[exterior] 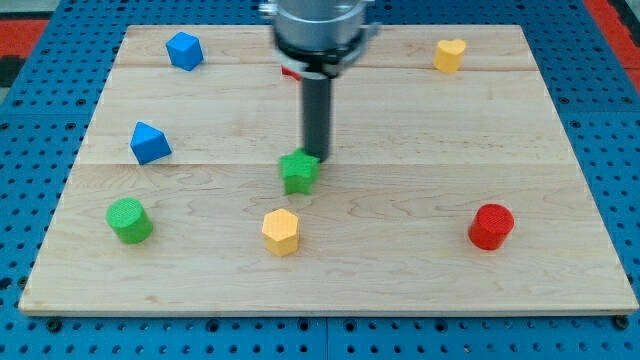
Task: Push the green star into the green circle
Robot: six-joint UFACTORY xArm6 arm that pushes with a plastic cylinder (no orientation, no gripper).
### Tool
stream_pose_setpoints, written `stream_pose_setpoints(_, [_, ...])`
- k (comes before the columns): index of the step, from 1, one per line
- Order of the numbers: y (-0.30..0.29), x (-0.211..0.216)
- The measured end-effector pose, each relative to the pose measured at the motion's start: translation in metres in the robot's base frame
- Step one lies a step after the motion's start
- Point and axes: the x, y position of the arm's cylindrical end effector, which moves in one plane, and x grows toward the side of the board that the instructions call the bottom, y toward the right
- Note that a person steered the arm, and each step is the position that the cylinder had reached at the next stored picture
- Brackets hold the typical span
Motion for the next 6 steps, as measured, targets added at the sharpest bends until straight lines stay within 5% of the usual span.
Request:
stream_pose_setpoints(1, [0.075, -0.005])
stream_pose_setpoints(2, [0.056, 0.010])
stream_pose_setpoints(3, [-0.040, 0.010])
stream_pose_setpoints(4, [-0.070, 0.011])
stream_pose_setpoints(5, [-0.012, 0.006])
stream_pose_setpoints(6, [-0.027, 0.031])
